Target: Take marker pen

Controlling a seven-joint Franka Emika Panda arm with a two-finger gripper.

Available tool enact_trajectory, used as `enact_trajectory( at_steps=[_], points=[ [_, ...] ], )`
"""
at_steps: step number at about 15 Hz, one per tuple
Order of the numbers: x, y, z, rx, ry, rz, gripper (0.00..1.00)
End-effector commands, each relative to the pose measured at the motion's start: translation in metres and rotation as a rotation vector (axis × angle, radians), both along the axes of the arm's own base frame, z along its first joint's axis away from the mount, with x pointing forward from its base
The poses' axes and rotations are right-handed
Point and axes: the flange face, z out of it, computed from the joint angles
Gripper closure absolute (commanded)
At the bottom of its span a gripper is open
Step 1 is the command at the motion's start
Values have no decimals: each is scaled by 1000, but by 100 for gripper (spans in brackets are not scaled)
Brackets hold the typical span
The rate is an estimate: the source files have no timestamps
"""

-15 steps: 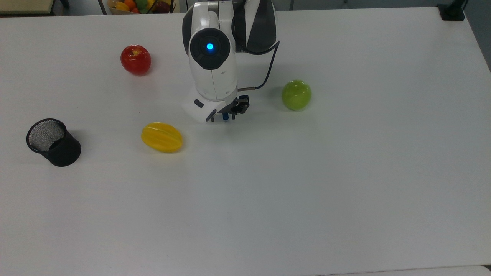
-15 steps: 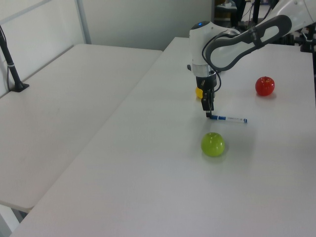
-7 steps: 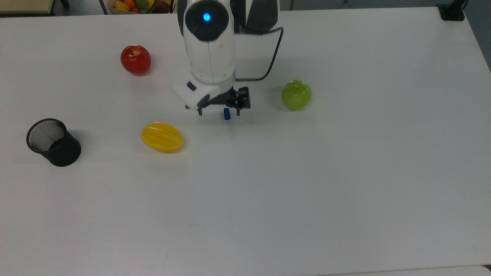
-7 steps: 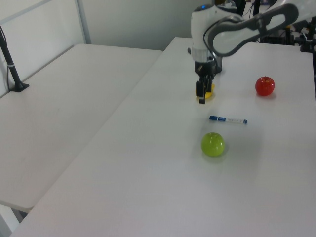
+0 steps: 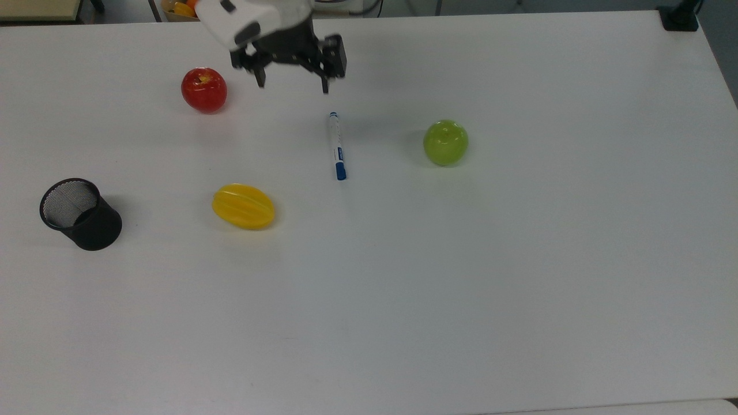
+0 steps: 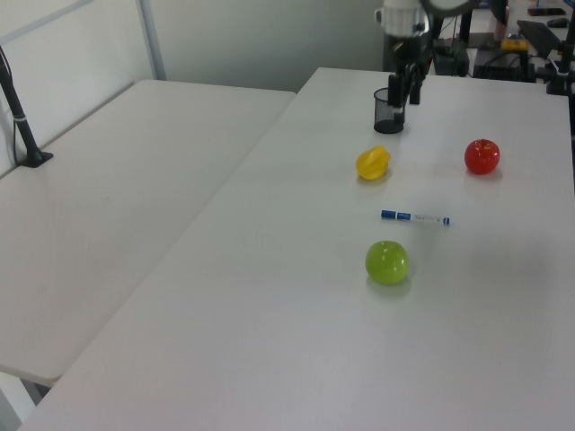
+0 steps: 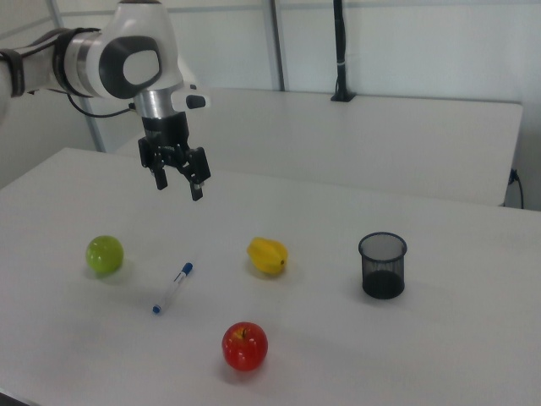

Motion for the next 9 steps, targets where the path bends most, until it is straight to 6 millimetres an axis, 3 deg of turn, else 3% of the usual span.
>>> enact_trajectory(
  at_steps=[1, 9],
  points=[
    [-28, -13, 27, -14, 11, -48, 0],
    [-29, -26, 33, -7, 3, -74, 0]
  ],
)
